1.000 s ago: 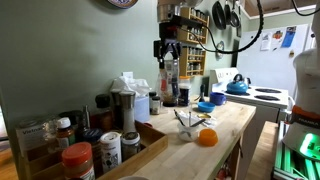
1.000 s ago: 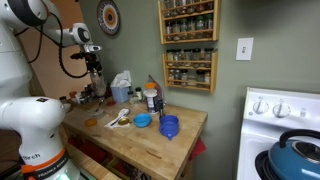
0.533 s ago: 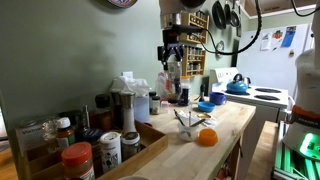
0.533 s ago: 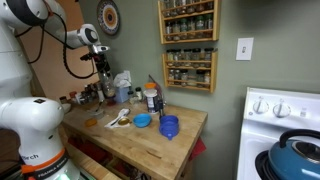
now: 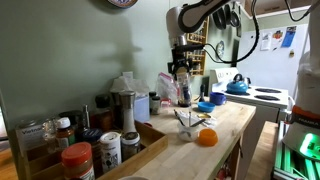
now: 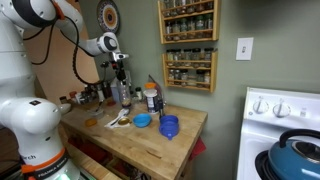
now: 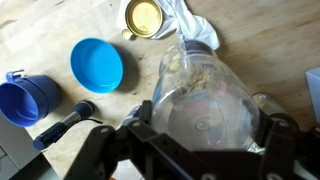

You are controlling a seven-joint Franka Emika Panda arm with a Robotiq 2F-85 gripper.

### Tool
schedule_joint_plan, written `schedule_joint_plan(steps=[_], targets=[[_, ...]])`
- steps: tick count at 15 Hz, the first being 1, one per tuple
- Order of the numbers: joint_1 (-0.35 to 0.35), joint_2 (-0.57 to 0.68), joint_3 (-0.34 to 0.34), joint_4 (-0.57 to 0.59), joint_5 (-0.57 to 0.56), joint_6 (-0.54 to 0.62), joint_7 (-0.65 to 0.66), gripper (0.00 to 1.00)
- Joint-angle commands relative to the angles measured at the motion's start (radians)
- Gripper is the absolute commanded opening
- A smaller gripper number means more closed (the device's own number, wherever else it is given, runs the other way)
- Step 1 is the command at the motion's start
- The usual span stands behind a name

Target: Put the upside down container on the right side of the counter.

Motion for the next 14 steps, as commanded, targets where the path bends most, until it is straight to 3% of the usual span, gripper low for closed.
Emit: schedule_joint_plan(steps=[1,2,6,9,14], targets=[[0.002,0.008,-0.003,0.001,0.001,0.001,0.004,0.88],[0.003,0.003,-0.007,-0.004,-0.029,0.037,0.063,0.63],[-0.009,0.024,-0.029,-0.011,-0.091,0.158,0.158,0.63],[-0.011,0.054,-0.048,-0.008,-0.152,0.172,0.208,0.63],[-0.011,0.113,-0.075,0.001,-0.124,0.25,0.253,0.63]])
